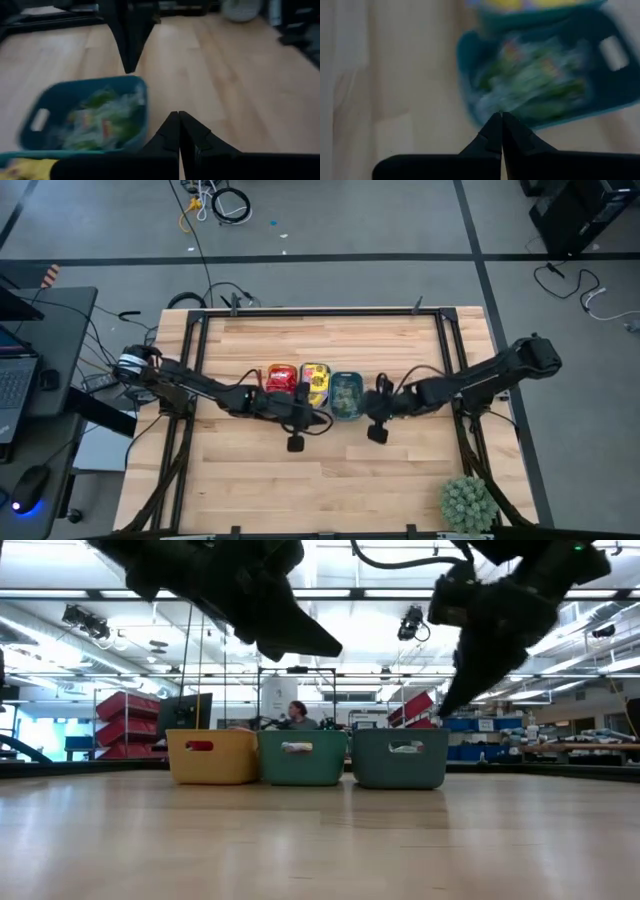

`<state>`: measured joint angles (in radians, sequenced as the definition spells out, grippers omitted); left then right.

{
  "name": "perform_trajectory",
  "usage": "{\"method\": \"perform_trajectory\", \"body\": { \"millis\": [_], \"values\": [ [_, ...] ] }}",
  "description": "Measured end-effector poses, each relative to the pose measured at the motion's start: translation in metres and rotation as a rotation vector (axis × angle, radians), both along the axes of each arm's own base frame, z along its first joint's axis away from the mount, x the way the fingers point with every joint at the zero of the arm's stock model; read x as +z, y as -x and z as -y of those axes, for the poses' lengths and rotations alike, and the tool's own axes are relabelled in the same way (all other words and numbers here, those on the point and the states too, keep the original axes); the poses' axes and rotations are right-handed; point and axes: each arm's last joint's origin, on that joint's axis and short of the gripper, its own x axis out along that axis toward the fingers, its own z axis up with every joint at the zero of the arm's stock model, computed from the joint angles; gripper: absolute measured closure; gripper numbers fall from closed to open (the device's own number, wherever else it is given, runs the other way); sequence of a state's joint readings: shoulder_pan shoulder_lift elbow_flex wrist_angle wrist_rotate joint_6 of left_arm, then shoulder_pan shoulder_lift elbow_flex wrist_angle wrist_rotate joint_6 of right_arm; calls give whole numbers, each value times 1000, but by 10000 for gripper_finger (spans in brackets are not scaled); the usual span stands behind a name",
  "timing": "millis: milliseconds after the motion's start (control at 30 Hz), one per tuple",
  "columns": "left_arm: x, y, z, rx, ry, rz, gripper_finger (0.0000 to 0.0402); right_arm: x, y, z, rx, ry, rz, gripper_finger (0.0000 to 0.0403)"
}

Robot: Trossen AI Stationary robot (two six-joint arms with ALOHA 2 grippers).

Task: Sort candy
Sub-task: Adjust the bins to the center of the table

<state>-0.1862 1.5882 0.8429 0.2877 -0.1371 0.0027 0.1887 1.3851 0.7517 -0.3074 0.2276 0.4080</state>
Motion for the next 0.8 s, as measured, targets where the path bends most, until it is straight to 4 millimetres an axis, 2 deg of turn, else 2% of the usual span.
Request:
{"method": "perform_trajectory", "body": {
  "millis": [167,300,567,800],
  "values": [
    [-8,6,1,-48,70,44,401,-16,-5,-18,62,-5,-39,403],
    [-14,11,0,-48,78,62,401,-25,-10,-23,89,-29,-55,403],
    [-9,22,-3,-40,104,107,401,-25,-11,-13,75,-16,-56,403],
    [-5,25,-4,-34,76,110,401,-24,-9,1,36,9,-93,403]
  ]
}}
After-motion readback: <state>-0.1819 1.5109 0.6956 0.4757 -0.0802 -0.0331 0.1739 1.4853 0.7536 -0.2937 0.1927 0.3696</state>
